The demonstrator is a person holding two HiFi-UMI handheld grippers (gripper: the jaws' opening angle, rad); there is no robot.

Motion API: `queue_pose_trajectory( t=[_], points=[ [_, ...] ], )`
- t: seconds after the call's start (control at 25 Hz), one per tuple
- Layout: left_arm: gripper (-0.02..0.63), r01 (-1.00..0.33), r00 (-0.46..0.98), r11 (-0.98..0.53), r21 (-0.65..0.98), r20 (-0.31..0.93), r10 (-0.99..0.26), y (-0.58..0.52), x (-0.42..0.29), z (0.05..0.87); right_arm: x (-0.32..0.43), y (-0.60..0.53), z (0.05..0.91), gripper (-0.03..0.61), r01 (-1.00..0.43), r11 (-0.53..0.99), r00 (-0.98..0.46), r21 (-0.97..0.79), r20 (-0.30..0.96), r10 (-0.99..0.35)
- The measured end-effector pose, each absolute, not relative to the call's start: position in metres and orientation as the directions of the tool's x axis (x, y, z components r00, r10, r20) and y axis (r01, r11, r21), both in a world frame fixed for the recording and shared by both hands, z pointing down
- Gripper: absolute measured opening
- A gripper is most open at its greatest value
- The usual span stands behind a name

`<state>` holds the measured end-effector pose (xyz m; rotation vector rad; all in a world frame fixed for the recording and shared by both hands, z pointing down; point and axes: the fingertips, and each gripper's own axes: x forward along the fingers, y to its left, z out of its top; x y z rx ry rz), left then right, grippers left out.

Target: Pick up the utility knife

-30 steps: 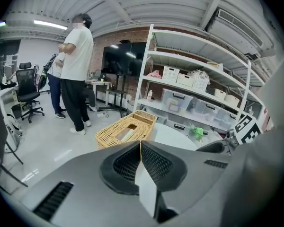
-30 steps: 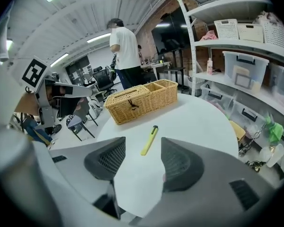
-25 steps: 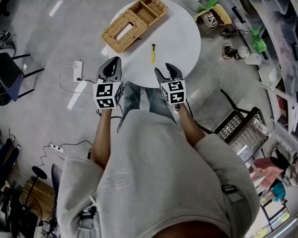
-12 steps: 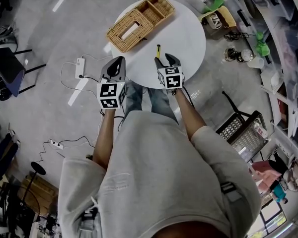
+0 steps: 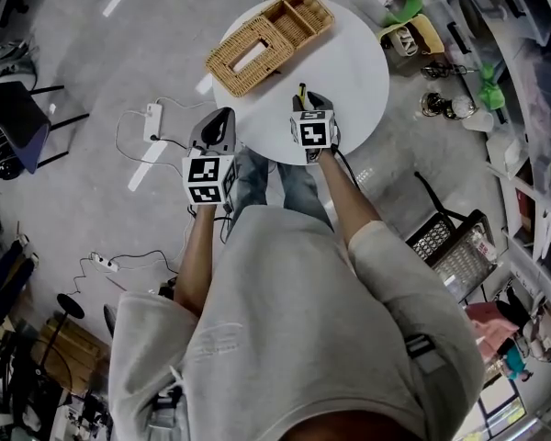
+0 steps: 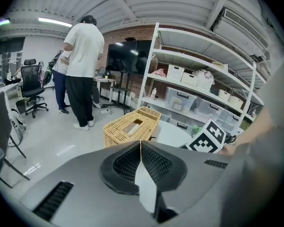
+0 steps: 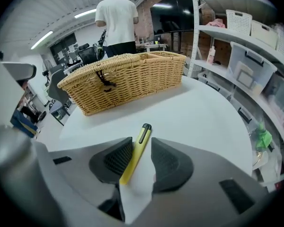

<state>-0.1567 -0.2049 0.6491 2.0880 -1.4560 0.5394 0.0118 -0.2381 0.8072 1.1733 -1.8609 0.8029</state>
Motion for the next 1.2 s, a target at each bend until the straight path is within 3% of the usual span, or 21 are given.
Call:
queue_pose_trajectory(
  t=[0.2,0.24,0.72,1.2],
  points=[
    [0.023,-0.94,0.339,-0.279,0.196,0.599,-0.725,-0.204,-0.159,0.65,0.008,-0.235,0.805,0.113,-0.919,0.386,-0.256,-0.082,0.868,-0.425],
    [0.023,-0.94,0.34,-0.28,0.195,0.598,-0.726,-0.205,-0.159,0.65,0.008,-0.236,0.805,0.084,-0.919,0.386,-0.255,-0.081,0.869,-0.424],
    [0.023,-0.938,0.345,-0.287,0.193,0.587,-0.733,-0.21,-0.161,0.643,0.017,-0.235,0.802,0.08,-0.908,0.403,-0.294,-0.112,0.857,-0.423],
    [0.023,-0.932,0.36,-0.307,0.192,0.567,-0.741,-0.219,-0.151,0.633,0.024,-0.225,0.713,0.08,-0.882,0.459,-0.391,-0.11,0.715,-0.58]
  ],
)
